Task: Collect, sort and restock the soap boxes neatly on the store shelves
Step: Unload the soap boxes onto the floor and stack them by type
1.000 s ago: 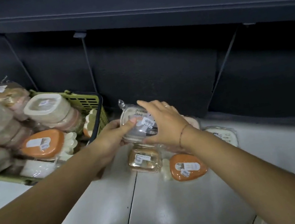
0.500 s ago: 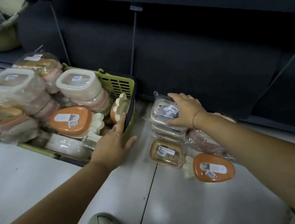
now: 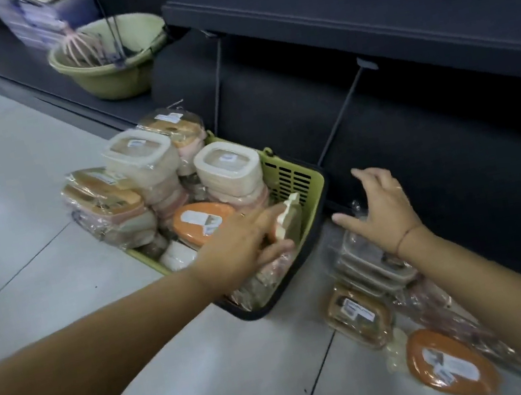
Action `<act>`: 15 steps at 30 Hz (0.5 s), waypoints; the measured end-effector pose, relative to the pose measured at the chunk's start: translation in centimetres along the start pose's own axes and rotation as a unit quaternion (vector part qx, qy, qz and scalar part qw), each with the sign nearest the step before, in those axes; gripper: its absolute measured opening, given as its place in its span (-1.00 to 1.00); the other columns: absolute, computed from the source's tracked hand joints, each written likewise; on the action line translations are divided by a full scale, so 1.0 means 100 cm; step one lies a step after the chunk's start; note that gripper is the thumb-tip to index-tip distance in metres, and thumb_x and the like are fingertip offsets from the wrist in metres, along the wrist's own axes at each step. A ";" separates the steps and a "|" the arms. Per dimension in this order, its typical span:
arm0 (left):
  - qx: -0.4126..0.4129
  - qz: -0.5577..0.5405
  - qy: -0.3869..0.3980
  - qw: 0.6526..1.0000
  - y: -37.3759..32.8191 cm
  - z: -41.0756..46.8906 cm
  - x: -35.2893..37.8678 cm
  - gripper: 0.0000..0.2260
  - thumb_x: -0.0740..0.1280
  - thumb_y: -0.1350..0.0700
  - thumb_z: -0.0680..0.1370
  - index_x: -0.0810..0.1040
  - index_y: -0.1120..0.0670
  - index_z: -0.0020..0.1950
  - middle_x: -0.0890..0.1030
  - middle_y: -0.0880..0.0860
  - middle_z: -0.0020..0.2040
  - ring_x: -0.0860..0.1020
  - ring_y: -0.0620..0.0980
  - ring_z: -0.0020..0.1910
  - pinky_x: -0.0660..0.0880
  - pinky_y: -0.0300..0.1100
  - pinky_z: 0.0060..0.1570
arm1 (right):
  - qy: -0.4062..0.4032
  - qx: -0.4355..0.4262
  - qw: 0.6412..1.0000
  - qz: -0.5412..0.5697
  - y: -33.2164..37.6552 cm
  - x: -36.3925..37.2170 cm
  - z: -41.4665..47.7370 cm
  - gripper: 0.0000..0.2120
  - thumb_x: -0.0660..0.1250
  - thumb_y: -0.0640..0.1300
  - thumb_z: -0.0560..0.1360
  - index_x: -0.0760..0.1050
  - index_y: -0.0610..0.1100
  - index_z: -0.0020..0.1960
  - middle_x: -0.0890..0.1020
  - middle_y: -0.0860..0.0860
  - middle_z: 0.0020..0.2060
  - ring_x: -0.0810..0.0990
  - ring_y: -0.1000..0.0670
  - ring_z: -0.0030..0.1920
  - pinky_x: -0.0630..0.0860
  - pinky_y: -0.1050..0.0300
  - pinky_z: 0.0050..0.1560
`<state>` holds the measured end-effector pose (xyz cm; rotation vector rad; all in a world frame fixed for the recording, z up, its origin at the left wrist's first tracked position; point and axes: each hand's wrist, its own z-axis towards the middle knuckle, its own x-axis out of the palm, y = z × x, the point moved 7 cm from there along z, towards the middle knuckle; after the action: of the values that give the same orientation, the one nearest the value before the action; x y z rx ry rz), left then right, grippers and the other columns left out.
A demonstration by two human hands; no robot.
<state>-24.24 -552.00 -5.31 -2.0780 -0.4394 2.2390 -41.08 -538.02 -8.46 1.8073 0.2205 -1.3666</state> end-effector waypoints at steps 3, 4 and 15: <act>-0.122 -0.028 -0.185 0.975 0.084 -0.015 -0.060 -0.49 0.15 -0.22 0.57 0.43 0.08 0.38 0.48 0.11 0.31 0.47 0.11 0.23 0.38 0.04 0.23 | -0.026 -0.034 0.987 0.155 0.079 0.007 0.034 -0.33 0.43 0.09 0.45 0.28 -0.12 0.45 0.32 -0.08 0.35 0.37 -0.07 0.34 0.34 -0.01 0.38; -0.199 -0.035 -0.241 0.949 0.119 -0.027 -0.075 -0.52 0.20 -0.19 0.58 0.42 0.07 0.38 0.44 0.12 0.34 0.42 0.12 0.28 0.32 0.05 0.28 | -0.007 -0.023 0.979 0.201 0.105 0.020 0.048 -0.36 0.43 0.09 0.46 0.30 -0.12 0.42 0.35 -0.06 0.30 0.42 -0.05 0.29 0.38 0.02 0.34; -0.564 -0.375 -0.233 0.698 0.307 -0.083 -0.065 -0.31 0.52 -0.15 0.39 0.44 0.22 0.36 0.55 0.17 0.26 0.55 0.15 0.13 0.47 -0.09 0.06 | 0.203 0.226 0.837 0.456 0.267 0.162 0.145 -0.28 0.34 0.29 0.44 0.28 -0.13 0.41 0.48 -0.08 0.27 0.49 -0.16 0.24 0.47 -0.10 0.28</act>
<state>-10.78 -581.46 -6.93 -0.8986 -2.6147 1.9525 -29.46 -570.40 -9.56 2.1287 -0.7343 -0.3464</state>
